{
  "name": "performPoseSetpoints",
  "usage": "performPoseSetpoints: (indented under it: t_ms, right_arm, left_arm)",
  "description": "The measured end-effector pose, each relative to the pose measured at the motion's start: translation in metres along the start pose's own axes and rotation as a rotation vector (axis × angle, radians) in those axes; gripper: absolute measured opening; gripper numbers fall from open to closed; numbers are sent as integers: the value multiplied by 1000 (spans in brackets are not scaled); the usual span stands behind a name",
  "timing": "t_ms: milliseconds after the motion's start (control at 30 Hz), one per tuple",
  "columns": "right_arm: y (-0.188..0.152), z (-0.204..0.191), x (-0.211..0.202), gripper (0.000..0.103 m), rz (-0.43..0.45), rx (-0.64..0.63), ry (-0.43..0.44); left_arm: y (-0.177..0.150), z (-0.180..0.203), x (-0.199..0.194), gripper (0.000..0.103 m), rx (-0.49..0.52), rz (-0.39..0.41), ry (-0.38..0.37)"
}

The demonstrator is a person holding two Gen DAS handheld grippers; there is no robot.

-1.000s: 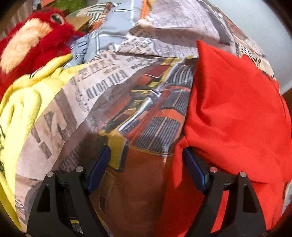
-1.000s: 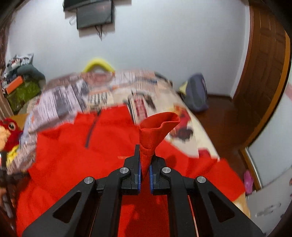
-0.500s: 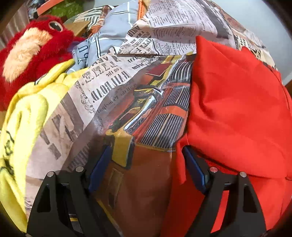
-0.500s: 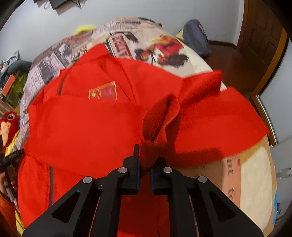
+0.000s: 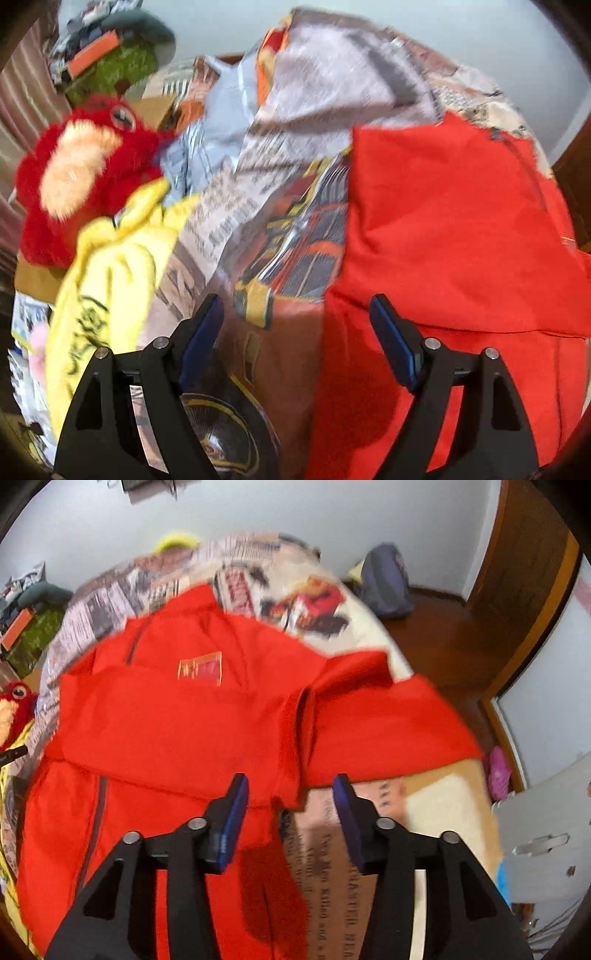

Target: Fold large clothes

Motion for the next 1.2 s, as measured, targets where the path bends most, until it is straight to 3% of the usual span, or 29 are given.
performPoseSetpoints:
  t_ms: [100,233,300,400,567,800,1033,1200]
  right_arm:
    - [9,13,-27,54,80,16,-15]
    - [21,35,-58,71,176,71,-21]
    - [23,50,-68,73,214,107,-24]
    - [25,70,-71,73,221,156,-23]
    - [19,114,-43,73,163,285,-1]
    - [1,156,21,73,29,451,119]
    - [3,179,75,73,-56,601,221]
    - [14,187,100,73,-57,657,184]
  left_arm:
    - [7,22,-31,81,48,60,-13]
    - [13,64,-69,81,120,131,-53]
    - [18,87,-86,81,166,164,-79]
    - [21,121,-102,82,227,195,-119]
    - [23,178,-113,85,319,219,-173]
    - [14,245,-73,85,411,133,-229]
    - [0,277,-15,85,453,24,-224]
    - [-5,283,12,85,439,-26,-232]
Point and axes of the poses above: each gripper's, at about its wrist camera, not at the fingertips, and x roughly the way its jaws point, z to its right, y to its top, the point moved 6 cm from there along x, roughly the way its jaws point, and after that the axes turned 10 degrees about -z, right-handed, at the moved point
